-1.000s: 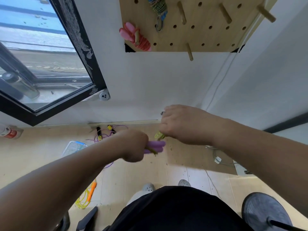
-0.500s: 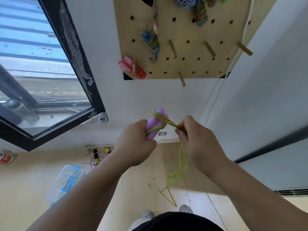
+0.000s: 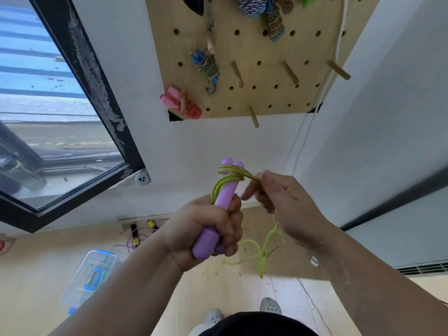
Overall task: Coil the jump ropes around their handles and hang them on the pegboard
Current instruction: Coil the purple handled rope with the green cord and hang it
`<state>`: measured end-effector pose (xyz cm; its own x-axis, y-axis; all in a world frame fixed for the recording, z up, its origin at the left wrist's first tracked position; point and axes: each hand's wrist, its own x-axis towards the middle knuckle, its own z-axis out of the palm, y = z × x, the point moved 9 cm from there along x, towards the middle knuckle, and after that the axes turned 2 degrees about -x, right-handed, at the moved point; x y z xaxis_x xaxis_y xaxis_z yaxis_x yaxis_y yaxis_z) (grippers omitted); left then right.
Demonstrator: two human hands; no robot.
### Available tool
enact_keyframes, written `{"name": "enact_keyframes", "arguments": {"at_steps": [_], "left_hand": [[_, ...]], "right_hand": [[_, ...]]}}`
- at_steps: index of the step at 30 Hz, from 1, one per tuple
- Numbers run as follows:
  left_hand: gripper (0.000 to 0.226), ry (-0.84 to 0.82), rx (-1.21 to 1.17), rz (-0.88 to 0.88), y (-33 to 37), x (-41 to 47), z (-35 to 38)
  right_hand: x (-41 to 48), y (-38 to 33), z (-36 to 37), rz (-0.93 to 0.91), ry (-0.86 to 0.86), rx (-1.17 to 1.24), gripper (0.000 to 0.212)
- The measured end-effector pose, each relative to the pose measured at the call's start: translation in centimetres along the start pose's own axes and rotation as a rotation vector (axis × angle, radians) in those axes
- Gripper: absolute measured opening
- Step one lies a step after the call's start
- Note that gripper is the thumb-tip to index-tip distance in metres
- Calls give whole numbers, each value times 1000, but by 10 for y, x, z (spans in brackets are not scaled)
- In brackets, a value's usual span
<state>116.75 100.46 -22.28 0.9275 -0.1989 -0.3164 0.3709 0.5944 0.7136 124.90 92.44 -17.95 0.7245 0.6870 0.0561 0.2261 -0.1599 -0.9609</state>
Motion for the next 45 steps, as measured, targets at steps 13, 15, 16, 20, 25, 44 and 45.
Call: {"name": "enact_keyframes", "arguments": {"at_steps": [13,15,16,20,25,44,45], "left_hand": [[20,183,442,56,34,7,-38],[22,112,517,44,42,3,-30],[22,80,574,31,46,1,-27],[19,17,950,-43,58,-6,-24],[20,-111,1233,-260,38,-12,-14],[21,463,1928,-161,59,26,-86],[21,508,1886,-121,66,25,-87]], "right_hand": [[6,-5,-5,-198,-27,-647,36],[6,1,1,-200,-83,-640,28],[6,4,4,-204,-110,-634,23],[8,12,13,-213,-206,-617,21],[20,14,42,-211,-484,-681,46],[38,1,47,-167,-323,-902,33],[36,4,40,-123,-277,-816,37]]}}
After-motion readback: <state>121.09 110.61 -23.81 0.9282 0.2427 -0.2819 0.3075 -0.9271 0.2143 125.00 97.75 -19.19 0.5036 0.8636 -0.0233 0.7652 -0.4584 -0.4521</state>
